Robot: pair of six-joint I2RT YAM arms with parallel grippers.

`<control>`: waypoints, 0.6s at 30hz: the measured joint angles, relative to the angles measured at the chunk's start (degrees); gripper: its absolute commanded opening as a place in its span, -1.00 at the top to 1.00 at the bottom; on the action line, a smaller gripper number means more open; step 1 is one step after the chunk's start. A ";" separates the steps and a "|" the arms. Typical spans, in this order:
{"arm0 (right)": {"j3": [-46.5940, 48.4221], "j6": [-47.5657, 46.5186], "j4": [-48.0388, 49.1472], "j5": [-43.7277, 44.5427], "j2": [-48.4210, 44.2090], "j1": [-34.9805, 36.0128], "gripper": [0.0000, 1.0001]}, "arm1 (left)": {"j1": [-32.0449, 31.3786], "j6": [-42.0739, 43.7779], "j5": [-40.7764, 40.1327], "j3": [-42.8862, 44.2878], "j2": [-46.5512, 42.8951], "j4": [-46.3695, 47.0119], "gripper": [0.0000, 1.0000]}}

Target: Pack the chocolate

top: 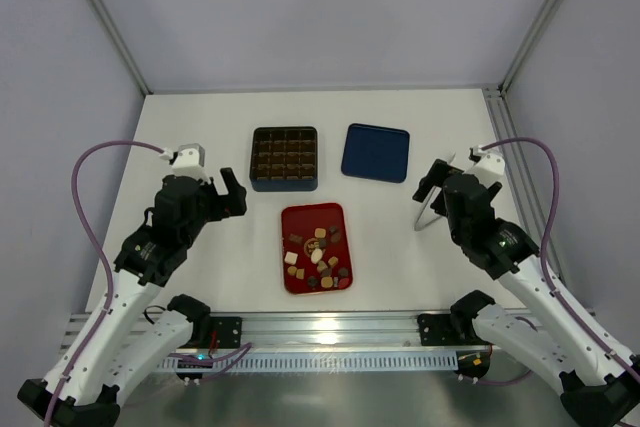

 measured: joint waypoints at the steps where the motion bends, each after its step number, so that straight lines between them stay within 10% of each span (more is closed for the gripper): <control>1: -0.02 0.09 -0.17 0.00 -0.04 0.00 -0.99 | 0.00 0.04 0.24 0.00 0.00 0.00 -1.00; 18: 3.56 2.34 -7.98 -5.35 15.06 -9.33 -1.00 | 0.00 0.15 3.41 0.85 0.37 -0.81 -0.99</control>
